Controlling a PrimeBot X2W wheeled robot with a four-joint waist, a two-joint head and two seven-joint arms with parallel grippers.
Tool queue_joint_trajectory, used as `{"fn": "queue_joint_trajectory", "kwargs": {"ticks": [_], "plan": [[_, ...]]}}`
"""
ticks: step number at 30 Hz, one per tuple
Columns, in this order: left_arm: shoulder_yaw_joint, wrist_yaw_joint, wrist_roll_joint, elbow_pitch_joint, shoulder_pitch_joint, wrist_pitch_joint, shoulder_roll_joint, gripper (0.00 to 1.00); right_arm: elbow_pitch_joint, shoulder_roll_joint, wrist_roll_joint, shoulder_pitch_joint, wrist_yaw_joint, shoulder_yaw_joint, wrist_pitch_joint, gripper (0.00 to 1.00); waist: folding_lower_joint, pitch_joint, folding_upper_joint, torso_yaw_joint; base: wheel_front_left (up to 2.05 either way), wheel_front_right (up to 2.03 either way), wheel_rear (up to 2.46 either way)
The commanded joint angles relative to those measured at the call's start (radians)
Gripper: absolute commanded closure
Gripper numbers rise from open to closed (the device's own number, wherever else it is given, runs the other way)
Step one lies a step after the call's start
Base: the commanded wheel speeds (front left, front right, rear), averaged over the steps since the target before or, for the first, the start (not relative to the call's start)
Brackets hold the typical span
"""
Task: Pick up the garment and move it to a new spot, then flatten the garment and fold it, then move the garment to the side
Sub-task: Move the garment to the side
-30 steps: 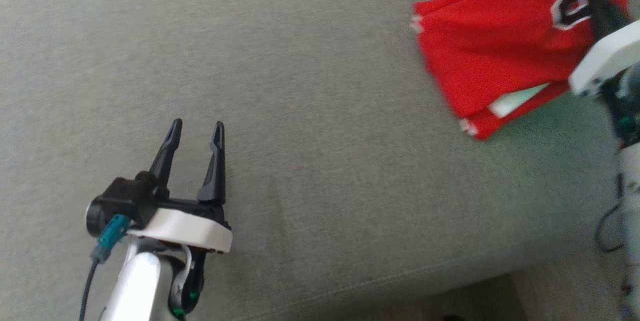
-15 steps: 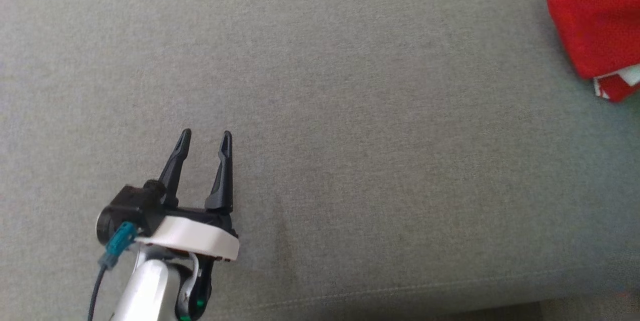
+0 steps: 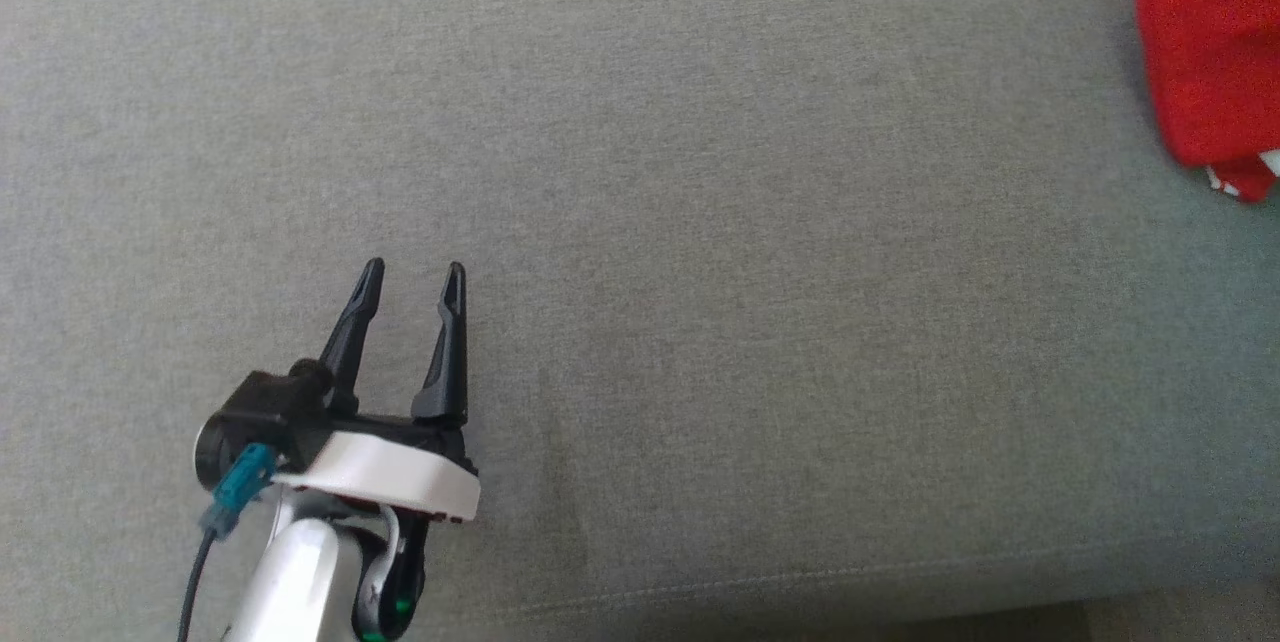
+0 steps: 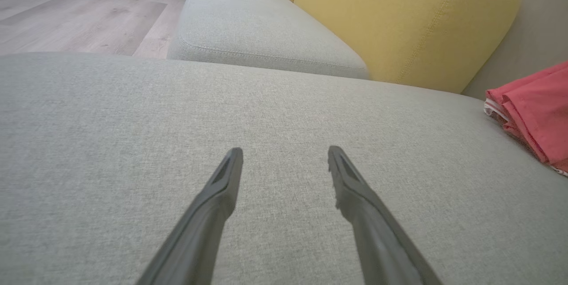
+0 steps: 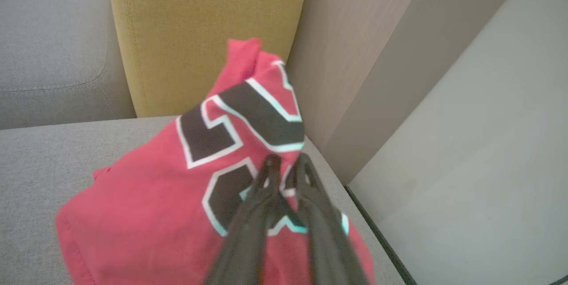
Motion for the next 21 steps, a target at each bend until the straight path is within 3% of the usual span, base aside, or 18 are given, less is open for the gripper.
{"fn": "queue_joint_trajectory", "kwargs": {"ticks": [1, 10, 21], "plan": [[0.031, -0.003, 0.006, -0.028, -0.03, -0.012, 0.005, 0.0, -0.036, 0.0, -0.018, -0.038, -0.001, 0.0, -0.018, 0.0, 0.0, 0.0, 0.0, -0.005, 0.0, 0.0, 0.0], [0.028, -0.004, 0.01, -0.026, -0.033, -0.012, 0.009, 0.0, -0.05, 0.057, -0.066, -0.032, -0.001, -0.025, -0.026, 0.0, 0.0, -0.006, 0.0, -0.024, 0.0, 0.0, 0.0], [0.047, 0.008, -0.002, -0.025, -0.043, -0.012, 0.009, 0.0, -0.076, 0.119, 0.016, 0.001, -0.001, 0.031, -0.121, 0.0, 0.0, -0.052, 0.0, -0.029, 0.0, 0.0, 0.0]]}}
